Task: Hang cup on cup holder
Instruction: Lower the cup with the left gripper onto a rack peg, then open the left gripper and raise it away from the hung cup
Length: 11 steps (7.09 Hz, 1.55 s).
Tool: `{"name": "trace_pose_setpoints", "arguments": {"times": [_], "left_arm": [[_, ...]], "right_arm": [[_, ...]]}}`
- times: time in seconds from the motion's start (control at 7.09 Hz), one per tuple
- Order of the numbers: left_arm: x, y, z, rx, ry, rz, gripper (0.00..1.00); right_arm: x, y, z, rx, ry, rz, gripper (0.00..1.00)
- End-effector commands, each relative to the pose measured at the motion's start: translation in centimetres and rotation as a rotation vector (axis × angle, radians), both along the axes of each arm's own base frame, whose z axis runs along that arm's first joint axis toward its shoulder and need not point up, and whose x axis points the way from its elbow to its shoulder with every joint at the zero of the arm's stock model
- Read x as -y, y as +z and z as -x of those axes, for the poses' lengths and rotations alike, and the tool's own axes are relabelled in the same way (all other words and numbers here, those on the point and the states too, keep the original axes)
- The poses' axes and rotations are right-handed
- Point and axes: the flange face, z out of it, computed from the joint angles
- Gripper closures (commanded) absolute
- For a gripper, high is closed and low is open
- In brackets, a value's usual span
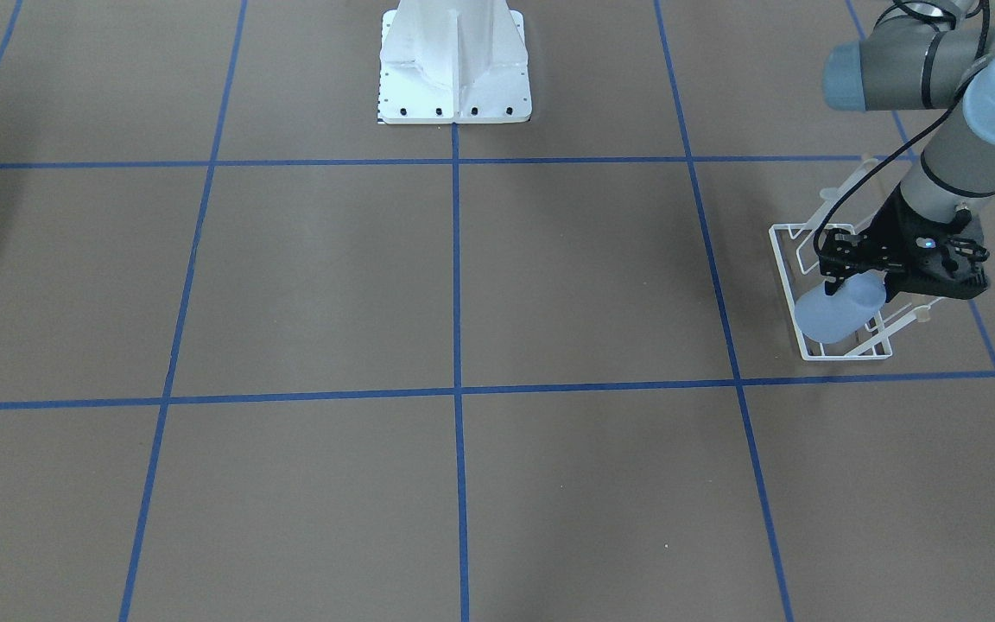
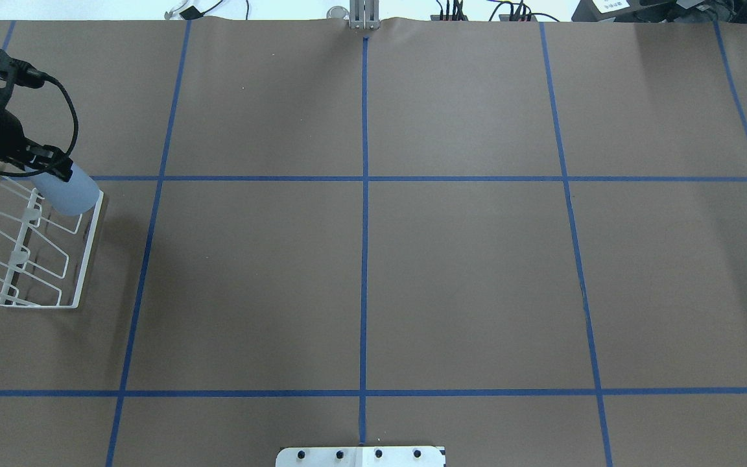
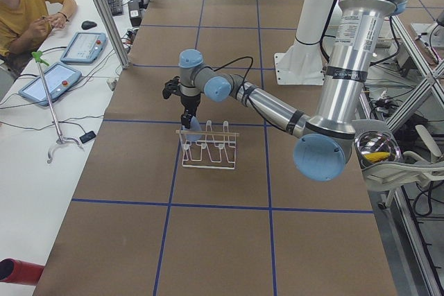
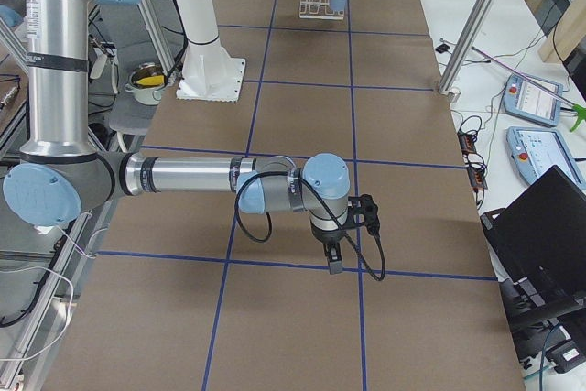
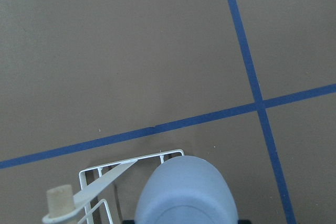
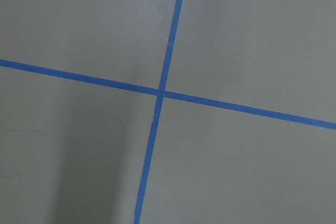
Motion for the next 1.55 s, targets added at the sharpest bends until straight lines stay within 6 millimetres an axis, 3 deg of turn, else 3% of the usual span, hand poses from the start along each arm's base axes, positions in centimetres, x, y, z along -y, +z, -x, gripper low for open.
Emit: {"name": "trace_pose_setpoints", "arguments": {"times": [0.0, 0.28, 0.56, 0.85, 1.13, 1.41], "left_arm": [[-0.1, -0.1, 0.0, 0.000, -0.002, -0.002, 0.02], [0.0, -1.6, 0.9, -0.014, -0.005, -0.031, 0.02], [1.9, -0.8, 7.7, 0.017, -0.030, -0.080, 0.02], [2.9, 2.1, 17.1, 0.121, 0.056, -0.120, 0.02], [1.9, 10.3, 25.0, 0.026, 0.071, -0.039, 0.02], [-1.8, 17.5, 29.7, 0.013, 0.040, 0.031, 0.02]], "right_arm": [[-0.3, 0.6, 0.0, 0.000, -0.003, 0.010, 0.00], [-0.4, 0.9, 0.0, 0.000, -0.004, 0.015, 0.00], [-1.0, 2.8, 0.0, -0.007, -0.004, 0.052, 0.00], [-1.4, 3.2, 0.0, -0.008, -0.006, 0.061, 0.00], [-1.4, 3.4, -0.1, -0.012, -0.004, 0.067, 0.00], [-0.8, 2.7, -0.1, -0.013, -0.003, 0.060, 0.00]]}}
